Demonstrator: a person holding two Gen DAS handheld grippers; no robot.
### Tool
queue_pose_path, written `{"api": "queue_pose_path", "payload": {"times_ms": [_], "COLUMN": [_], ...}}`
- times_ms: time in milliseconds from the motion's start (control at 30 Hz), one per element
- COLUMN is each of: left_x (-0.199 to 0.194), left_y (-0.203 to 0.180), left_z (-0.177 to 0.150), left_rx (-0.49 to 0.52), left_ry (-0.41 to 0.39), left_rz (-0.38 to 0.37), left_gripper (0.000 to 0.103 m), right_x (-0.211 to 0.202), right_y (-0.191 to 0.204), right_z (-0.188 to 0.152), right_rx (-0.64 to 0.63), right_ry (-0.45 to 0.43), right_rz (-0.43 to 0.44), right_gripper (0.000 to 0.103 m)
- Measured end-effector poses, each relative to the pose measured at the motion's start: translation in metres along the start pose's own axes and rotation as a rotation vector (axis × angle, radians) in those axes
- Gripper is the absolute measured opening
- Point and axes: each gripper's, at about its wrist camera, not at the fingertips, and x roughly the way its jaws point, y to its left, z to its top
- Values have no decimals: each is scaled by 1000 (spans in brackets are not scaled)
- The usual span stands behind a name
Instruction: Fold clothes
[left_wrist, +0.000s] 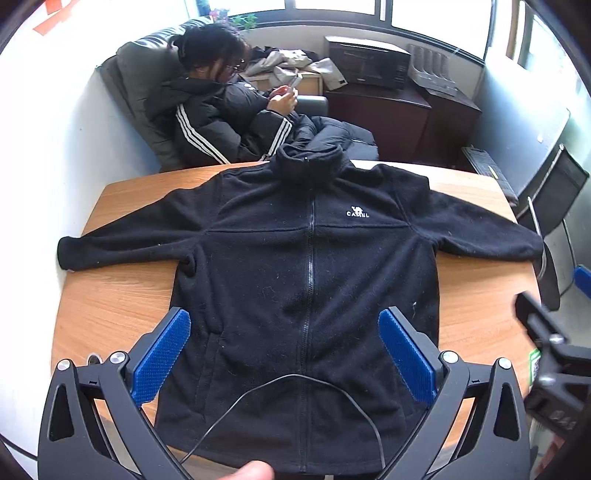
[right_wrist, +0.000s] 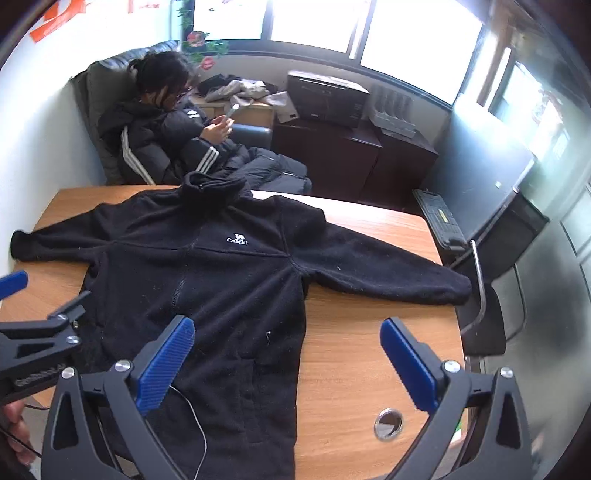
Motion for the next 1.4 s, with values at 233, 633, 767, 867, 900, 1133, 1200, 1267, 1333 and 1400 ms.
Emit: {"api": "queue_pose_path", "payload": {"times_ms": [233,633,767,867,900,1133,1200,1267,1333,1400], "left_x": [-28,-44,-41,-39,-37,-23,-18,-13,-8,-4], "left_y": [-26,-74,-73,-70,-69,-77,-83,-88,-97,-108], "left_z": [24,50,53,55,56,55,56,58,61,63], "left_rx": [-25,-31,-24,-17,-14,25,37,49,60,68], "left_ry": [-90,-147,-145,-141,-139,-111,-105,-101,-98,-94], "left_rz": [95,193,176,158,151,85,68,51,41,39], "left_gripper": [103,103,103,103,103,103,103,103,103,103], "right_x": [5,19,17,17,17,20,21,23,27,29], "right_y": [-39,-48,-41,-38,-37,-34,-37,-41,-50,-60], "right_z": [25,47,49,50,50,50,49,49,49,50], "right_rx": [59,-28,-23,-15,-12,-13,-21,-23,-21,-21], "right_ry": [-10,-58,-49,-41,-39,-10,5,15,30,45], "right_rz": [172,134,103,79,71,-17,-63,-87,-111,-107], "right_gripper": [103,103,103,103,103,103,103,103,103,103]}}
